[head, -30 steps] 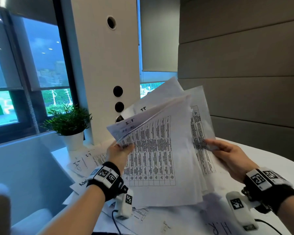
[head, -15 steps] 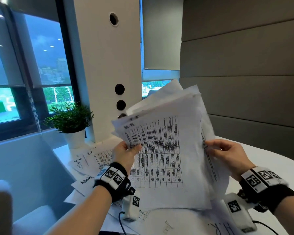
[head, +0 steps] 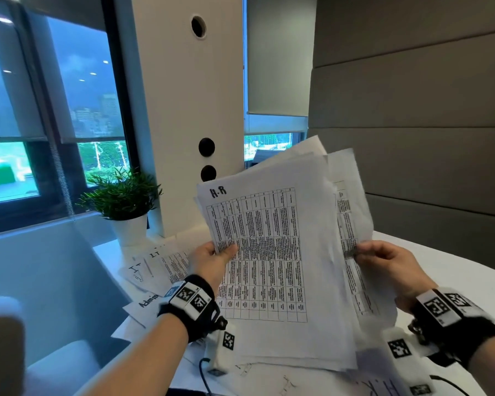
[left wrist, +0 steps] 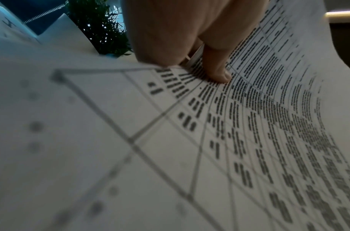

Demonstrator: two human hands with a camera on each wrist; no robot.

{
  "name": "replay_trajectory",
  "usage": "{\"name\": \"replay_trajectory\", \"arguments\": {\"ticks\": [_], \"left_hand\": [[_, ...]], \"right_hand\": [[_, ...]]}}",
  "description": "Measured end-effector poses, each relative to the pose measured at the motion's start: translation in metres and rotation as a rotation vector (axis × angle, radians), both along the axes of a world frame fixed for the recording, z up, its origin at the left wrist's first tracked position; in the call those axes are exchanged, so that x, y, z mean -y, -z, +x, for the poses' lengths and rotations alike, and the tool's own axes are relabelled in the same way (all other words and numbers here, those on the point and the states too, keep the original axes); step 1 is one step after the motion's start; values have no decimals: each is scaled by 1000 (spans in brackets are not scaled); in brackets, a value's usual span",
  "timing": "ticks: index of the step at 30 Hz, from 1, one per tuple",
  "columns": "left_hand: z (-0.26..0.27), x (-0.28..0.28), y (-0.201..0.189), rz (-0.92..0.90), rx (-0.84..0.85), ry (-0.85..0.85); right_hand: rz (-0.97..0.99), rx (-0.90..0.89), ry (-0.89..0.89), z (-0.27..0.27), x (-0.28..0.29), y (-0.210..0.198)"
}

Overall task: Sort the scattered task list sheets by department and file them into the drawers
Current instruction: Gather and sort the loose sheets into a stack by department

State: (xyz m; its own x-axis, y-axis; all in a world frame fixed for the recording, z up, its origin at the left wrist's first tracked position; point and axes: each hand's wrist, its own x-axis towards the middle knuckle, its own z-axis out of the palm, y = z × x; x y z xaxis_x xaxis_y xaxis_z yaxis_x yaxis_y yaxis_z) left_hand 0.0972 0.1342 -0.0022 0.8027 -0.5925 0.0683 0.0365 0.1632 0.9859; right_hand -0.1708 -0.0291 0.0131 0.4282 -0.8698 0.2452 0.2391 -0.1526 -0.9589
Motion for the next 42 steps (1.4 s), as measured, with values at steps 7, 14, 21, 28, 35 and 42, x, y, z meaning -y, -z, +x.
{"name": "replay_trajectory", "arguments": {"ticks": [7, 14, 21, 28, 35, 42], "left_hand": [[-5, 5, -1, -12, -92, 76], [-3, 5, 3, 15, -69, 57], [-10, 8, 1, -49, -61, 29], [-12, 11, -2, -97, -69, -41], [22, 3, 5, 167, 176, -214], [40, -9, -1, 382, 231, -256]], "right_hand": [[-69, -104, -31, 13, -12, -6], [-137, -103, -183, 7, -17, -18], [-213, -185, -116, 22, -18, -16], [-119, -114, 50, 32, -18, -9], [-20, -92, 144, 18, -5, -4], [-16, -136, 252, 1, 12, -2]]}}
